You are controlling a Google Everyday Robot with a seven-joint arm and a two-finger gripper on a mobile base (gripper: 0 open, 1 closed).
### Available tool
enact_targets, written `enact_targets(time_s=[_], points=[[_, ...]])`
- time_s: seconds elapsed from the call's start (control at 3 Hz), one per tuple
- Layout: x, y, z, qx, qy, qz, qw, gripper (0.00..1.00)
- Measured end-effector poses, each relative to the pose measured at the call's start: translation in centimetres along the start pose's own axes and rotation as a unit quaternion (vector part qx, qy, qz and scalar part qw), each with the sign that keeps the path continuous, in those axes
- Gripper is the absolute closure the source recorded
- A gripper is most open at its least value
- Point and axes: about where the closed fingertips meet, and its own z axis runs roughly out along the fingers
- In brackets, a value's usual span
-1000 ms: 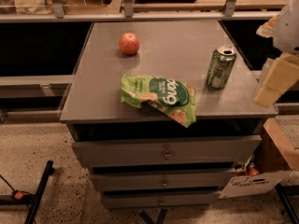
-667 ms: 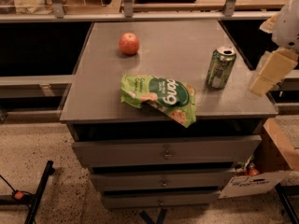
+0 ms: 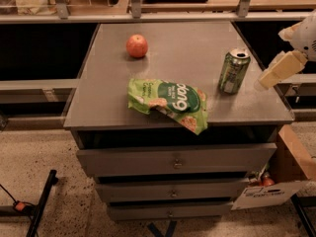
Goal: Knock green can over
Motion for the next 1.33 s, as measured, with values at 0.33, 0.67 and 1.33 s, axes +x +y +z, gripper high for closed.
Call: enact_targets(time_s=[0.33,0.67,1.33], points=[[0.1,-1.5,2.7,-0.013,-0.085,0.029,0.9959,0.0],[-0.1,-2.3,4.9,-0.025,-0.162,0.052,0.985,0.0],[-1.3,-2.3,8.7,-0.063,-0.269,0.075,0.9581,0.0]])
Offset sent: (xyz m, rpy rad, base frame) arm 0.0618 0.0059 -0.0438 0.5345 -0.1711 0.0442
